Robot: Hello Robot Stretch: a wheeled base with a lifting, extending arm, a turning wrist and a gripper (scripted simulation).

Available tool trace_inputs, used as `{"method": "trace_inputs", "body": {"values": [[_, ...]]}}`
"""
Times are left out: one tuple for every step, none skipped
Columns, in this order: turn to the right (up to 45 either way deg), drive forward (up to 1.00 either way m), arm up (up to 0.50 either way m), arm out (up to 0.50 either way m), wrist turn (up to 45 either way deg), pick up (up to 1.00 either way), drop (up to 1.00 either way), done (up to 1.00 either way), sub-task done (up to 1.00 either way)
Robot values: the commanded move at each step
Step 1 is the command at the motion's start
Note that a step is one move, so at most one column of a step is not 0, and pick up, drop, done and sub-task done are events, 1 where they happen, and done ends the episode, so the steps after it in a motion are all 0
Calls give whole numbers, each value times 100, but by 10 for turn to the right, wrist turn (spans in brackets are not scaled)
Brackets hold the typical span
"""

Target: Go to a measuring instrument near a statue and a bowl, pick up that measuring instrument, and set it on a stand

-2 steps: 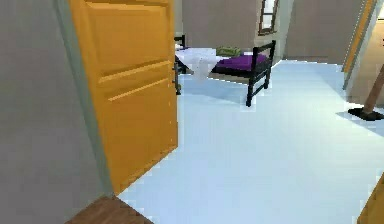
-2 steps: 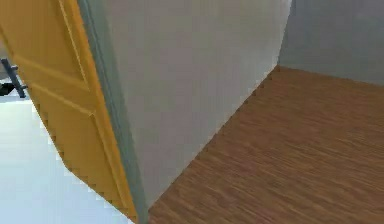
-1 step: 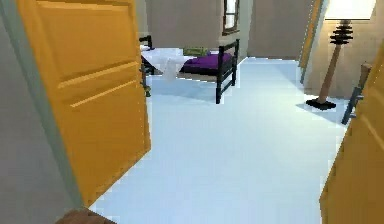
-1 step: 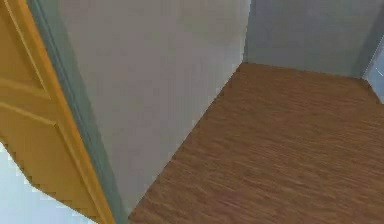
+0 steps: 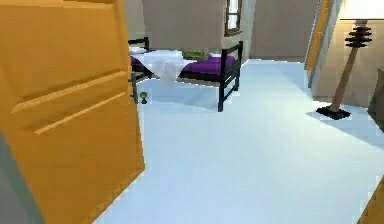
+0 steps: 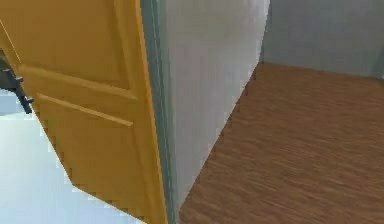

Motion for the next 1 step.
{"method": "trace_inputs", "body": {"values": [[240,0,0,0,0,0,0,0,0]]}}
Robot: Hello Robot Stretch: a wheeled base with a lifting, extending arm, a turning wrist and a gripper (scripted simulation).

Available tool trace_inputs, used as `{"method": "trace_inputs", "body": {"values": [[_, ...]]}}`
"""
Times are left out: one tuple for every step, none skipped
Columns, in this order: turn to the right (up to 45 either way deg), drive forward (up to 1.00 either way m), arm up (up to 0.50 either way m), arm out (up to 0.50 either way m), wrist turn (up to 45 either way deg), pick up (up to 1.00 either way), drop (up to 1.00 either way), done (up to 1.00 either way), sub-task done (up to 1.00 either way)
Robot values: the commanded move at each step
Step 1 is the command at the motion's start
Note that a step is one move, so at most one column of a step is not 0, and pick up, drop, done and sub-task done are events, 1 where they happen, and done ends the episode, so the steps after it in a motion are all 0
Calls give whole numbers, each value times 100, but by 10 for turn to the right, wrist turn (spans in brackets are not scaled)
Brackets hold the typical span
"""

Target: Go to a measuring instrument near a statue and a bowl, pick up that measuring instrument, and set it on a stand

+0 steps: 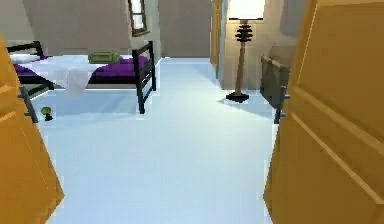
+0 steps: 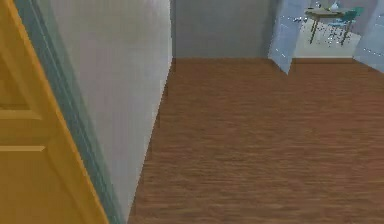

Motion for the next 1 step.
{"method": "trace_inputs", "body": {"values": [[0,100,0,0,0,0,0,0,0]]}}
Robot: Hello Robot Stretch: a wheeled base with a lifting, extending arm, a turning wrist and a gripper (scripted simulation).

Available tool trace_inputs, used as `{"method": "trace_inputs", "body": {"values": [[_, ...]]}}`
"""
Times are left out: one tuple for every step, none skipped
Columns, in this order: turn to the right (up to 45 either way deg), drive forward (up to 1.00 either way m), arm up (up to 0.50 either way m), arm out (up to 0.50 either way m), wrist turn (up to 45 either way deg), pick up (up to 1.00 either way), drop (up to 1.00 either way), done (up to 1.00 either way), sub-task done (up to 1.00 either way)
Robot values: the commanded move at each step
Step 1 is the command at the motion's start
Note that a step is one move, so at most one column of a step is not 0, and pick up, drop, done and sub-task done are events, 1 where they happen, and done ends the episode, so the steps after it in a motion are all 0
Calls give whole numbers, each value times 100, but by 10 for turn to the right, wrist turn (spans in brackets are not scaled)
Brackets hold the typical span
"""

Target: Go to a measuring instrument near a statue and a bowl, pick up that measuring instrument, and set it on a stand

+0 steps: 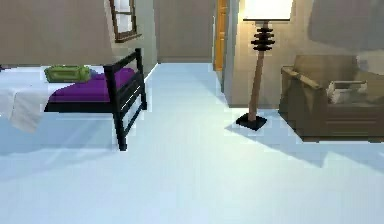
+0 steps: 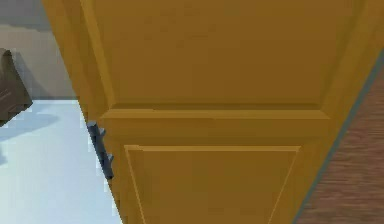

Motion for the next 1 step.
{"method": "trace_inputs", "body": {"values": [[0,50,0,0,0,0,0,0,0]]}}
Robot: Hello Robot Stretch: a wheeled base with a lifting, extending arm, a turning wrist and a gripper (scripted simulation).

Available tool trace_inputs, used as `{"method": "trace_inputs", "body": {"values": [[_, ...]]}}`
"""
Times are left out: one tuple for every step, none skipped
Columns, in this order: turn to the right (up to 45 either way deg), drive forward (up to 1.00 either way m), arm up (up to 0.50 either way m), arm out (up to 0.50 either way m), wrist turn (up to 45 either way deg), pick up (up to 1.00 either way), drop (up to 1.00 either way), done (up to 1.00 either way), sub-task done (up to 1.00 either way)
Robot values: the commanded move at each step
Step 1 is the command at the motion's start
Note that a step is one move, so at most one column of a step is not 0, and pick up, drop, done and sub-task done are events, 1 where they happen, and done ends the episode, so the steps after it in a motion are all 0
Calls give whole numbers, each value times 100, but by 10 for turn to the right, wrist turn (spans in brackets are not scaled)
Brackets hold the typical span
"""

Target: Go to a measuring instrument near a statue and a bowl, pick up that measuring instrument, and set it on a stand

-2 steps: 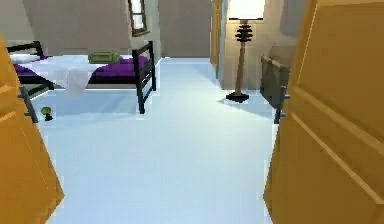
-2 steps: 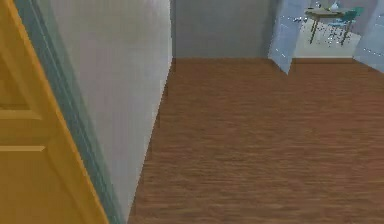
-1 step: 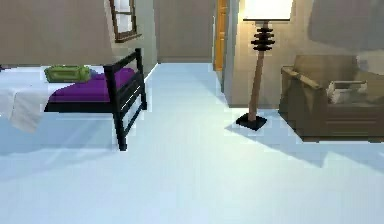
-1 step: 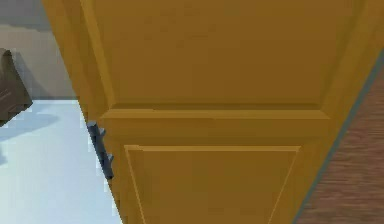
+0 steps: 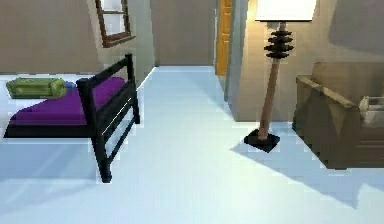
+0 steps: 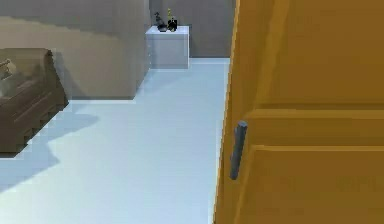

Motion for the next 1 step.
{"method": "trace_inputs", "body": {"values": [[450,0,0,0,0,0,0,0,0]]}}
